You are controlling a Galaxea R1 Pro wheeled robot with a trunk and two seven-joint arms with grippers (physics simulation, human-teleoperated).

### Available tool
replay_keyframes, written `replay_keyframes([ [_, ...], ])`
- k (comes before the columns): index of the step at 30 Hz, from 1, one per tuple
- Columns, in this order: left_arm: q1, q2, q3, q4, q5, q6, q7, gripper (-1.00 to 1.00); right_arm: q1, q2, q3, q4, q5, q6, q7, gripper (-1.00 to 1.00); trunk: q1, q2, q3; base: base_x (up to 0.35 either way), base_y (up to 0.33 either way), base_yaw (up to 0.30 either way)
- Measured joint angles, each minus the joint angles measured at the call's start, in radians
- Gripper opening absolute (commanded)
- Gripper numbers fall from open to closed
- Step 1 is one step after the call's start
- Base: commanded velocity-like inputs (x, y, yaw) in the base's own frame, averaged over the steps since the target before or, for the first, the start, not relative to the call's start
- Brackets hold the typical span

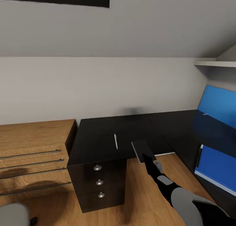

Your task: In the bedroom, organize the workspace by keeping the computer under the desk, ensuring the monitor is on the desk, placing the keyboard on the desk next to the monitor, placing the mouse on the desk next to the keyboard, moving the folder from the swivel chair onto the desk next to the mouse, stacking the notebook on top of the folder with the pen on top of the notebook, and positioning the swivel chair next to the desk.

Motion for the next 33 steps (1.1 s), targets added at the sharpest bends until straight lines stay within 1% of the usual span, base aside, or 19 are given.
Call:
replay_keyframes([
  [33, 0.000, 0.000, 0.000, 0.000, 0.000, 0.000, 0.000, 1.00, 0.000, -0.001, 0.006, 0.001, 0.002, -0.003, 0.008, -1.00, -0.126, 0.231, 0.103, 0.000, 0.000, 0.000],
])
